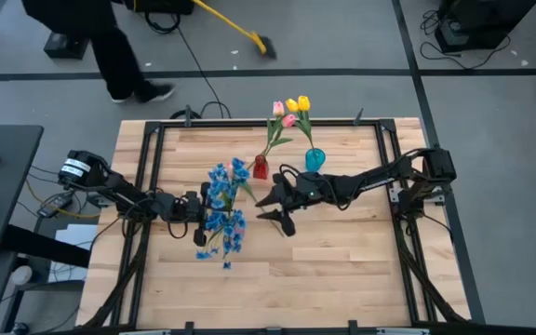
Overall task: Sort flowers into vase by color
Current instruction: Put the blue flowers into the pink vase
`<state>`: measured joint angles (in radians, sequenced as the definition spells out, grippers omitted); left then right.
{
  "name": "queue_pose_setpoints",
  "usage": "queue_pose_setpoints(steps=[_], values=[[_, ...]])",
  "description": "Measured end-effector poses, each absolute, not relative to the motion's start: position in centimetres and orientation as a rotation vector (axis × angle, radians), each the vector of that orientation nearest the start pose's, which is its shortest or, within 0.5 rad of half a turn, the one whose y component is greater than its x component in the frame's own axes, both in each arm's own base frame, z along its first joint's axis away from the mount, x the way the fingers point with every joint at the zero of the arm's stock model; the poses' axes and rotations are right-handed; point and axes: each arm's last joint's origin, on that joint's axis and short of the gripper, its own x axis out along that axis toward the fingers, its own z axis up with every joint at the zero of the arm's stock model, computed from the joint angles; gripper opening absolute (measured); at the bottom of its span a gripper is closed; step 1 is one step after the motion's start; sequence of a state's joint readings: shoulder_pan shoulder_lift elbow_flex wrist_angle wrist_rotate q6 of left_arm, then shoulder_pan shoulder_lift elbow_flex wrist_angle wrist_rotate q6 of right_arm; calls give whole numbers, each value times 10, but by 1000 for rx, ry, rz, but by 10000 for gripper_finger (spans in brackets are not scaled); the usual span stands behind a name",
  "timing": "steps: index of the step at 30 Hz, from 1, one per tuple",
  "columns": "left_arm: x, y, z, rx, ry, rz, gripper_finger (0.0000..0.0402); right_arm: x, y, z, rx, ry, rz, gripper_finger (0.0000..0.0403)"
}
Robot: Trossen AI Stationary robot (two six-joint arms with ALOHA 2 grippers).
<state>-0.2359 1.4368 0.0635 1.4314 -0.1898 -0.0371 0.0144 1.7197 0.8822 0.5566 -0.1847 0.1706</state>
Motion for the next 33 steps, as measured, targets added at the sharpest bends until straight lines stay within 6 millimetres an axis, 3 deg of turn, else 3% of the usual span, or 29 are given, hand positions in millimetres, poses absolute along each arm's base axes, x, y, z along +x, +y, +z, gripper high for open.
queue_pose_setpoints(steps=[6, 11, 23, 33], values=[[183, -38, 143, -41, -63, -22, 140, 370, 35, 166, 95, 316, 146, 182], [183, -37, 143, -43, -64, -11, 140, 391, 49, 148, 6, 296, 146, 196], [183, -36, 143, -74, -65, 36, 140, 436, 43, 134, 6, 302, 38, 318], [183, -36, 143, -74, -64, 53, 140, 459, 52, 109, 20, 332, 51, 310]])
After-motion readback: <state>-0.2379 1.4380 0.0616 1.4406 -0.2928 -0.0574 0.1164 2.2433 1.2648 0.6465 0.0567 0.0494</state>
